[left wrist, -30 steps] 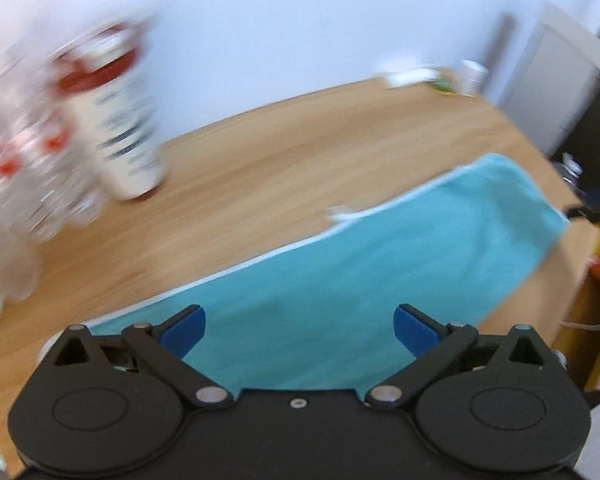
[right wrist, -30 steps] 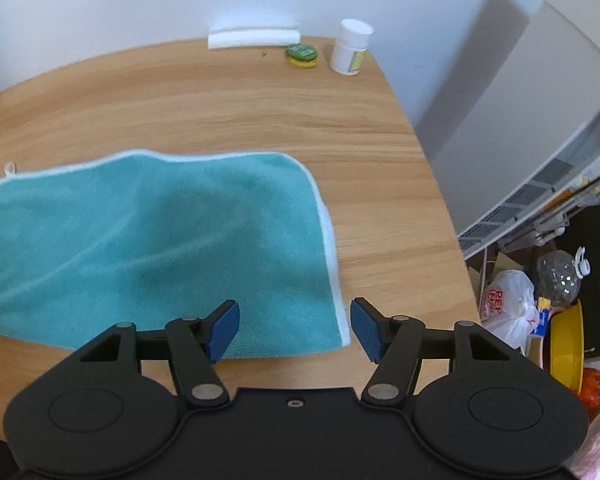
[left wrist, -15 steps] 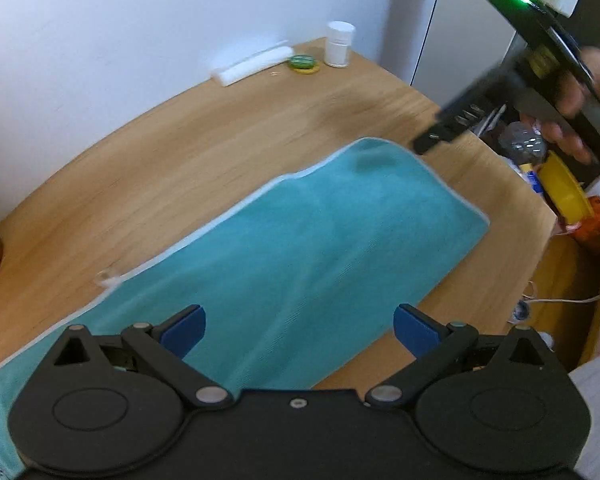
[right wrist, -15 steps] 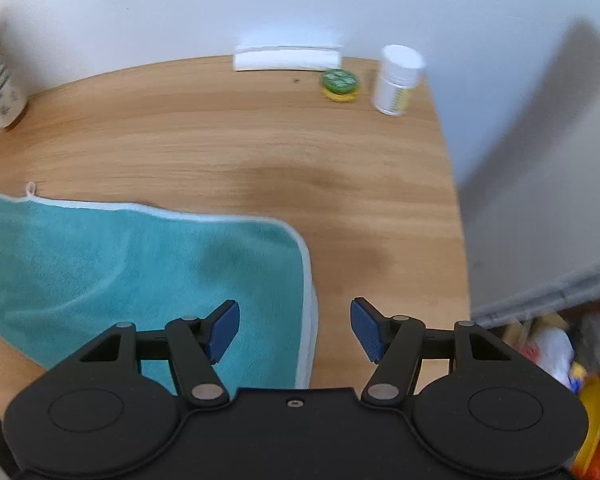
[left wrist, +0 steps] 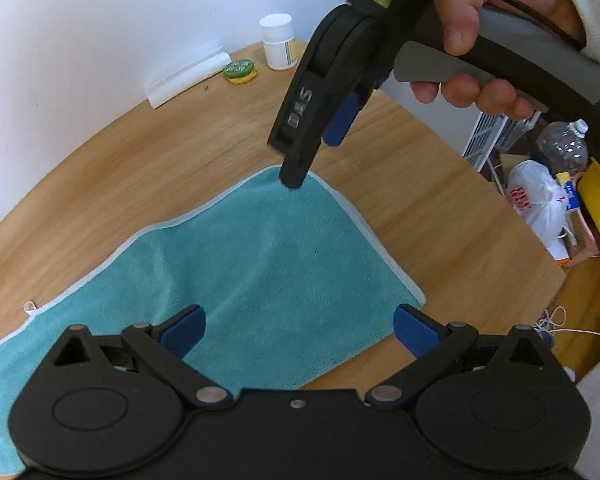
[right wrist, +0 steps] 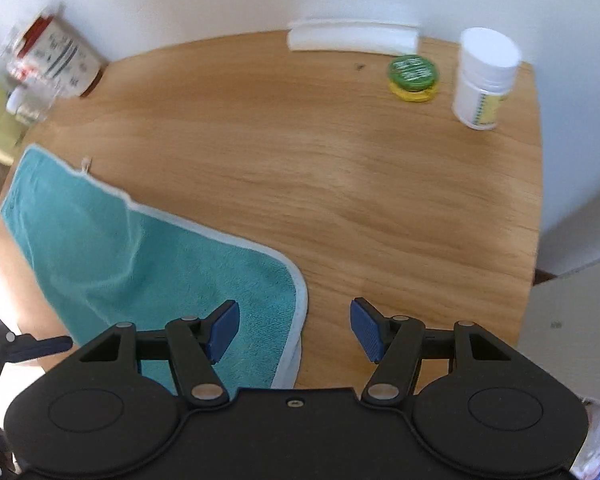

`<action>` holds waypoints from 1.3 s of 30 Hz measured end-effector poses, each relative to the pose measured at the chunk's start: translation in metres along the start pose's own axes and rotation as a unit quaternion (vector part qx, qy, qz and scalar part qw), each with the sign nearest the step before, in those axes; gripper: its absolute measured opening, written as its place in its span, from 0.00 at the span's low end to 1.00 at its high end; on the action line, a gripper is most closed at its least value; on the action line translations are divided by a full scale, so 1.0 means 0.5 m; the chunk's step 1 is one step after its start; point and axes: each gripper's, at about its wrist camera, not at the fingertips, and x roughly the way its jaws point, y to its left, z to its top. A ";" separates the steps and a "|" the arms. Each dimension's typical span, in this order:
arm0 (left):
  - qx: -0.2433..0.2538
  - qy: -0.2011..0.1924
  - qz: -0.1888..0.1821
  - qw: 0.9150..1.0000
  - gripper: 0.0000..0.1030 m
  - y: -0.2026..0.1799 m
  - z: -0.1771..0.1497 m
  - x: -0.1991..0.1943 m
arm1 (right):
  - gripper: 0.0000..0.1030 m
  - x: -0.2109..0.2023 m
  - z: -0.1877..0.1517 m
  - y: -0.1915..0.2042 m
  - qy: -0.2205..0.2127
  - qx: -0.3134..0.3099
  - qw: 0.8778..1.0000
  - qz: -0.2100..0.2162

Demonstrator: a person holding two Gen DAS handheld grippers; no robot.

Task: Fold towel
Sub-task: 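Pinch the towel corner with the right tool while the left tool pinches the piped edge beside it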

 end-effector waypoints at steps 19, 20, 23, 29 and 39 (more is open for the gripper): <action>0.031 0.025 -0.005 0.999 0.99 -0.067 -0.014 0.072 | 0.44 0.069 0.010 0.108 0.078 -0.209 0.974 -0.042; 0.036 0.024 -0.005 0.999 0.98 -0.071 -0.015 0.073 | 0.25 0.070 0.012 0.106 0.085 -0.198 0.976 -0.029; 0.052 0.023 -0.005 0.998 0.85 -0.085 -0.019 0.079 | 0.10 0.073 0.014 0.099 0.090 -0.179 0.980 0.000; 0.065 0.010 -0.006 0.998 0.78 -0.095 -0.023 0.070 | 0.10 0.065 0.021 0.058 0.068 -0.128 0.989 0.017; 0.084 -0.002 -0.023 0.996 0.55 -0.098 -0.013 0.066 | 0.10 0.059 0.004 0.015 0.060 -0.057 0.995 0.064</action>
